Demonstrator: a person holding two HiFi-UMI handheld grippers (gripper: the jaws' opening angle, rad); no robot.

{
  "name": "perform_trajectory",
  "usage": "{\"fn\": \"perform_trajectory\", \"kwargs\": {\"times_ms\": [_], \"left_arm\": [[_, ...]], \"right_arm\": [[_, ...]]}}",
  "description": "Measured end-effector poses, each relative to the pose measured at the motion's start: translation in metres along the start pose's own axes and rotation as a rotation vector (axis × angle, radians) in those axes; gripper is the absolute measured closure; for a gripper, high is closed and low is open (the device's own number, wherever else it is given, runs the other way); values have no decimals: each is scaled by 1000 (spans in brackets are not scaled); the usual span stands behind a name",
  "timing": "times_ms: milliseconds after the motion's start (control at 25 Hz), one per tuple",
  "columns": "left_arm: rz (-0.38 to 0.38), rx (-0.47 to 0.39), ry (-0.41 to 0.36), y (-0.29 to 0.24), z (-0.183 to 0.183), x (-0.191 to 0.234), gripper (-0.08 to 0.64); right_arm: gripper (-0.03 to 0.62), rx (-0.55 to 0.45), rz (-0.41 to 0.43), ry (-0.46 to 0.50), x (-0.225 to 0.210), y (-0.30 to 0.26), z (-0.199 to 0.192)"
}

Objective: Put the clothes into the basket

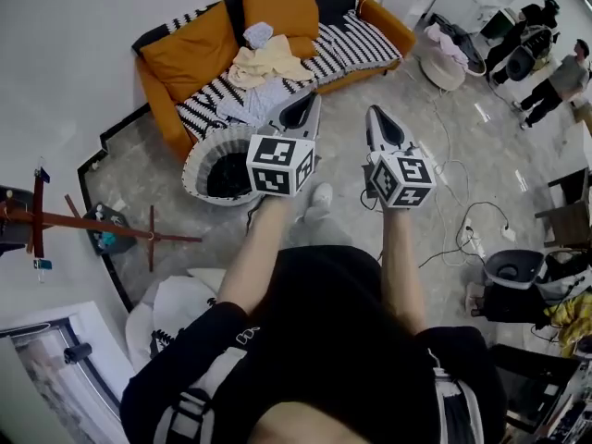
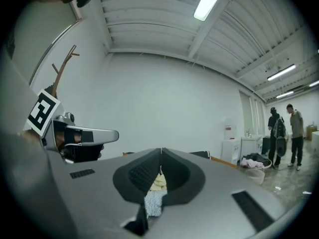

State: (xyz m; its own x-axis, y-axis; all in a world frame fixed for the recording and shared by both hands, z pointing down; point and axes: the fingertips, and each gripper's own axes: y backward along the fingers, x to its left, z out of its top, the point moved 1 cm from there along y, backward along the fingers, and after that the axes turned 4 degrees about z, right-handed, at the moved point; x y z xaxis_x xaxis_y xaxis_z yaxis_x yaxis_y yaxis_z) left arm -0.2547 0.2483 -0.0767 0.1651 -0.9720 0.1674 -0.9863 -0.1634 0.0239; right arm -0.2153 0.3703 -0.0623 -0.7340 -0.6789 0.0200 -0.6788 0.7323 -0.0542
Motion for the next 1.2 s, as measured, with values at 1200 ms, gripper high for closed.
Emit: {"fn": "perform_trajectory", "kwargs": {"times_ms": [1200], "left_arm": [[440,225,83,-364,-71,274,551]], "right_arm": [[580,176,387,-217,-218,-475,-94]]}}
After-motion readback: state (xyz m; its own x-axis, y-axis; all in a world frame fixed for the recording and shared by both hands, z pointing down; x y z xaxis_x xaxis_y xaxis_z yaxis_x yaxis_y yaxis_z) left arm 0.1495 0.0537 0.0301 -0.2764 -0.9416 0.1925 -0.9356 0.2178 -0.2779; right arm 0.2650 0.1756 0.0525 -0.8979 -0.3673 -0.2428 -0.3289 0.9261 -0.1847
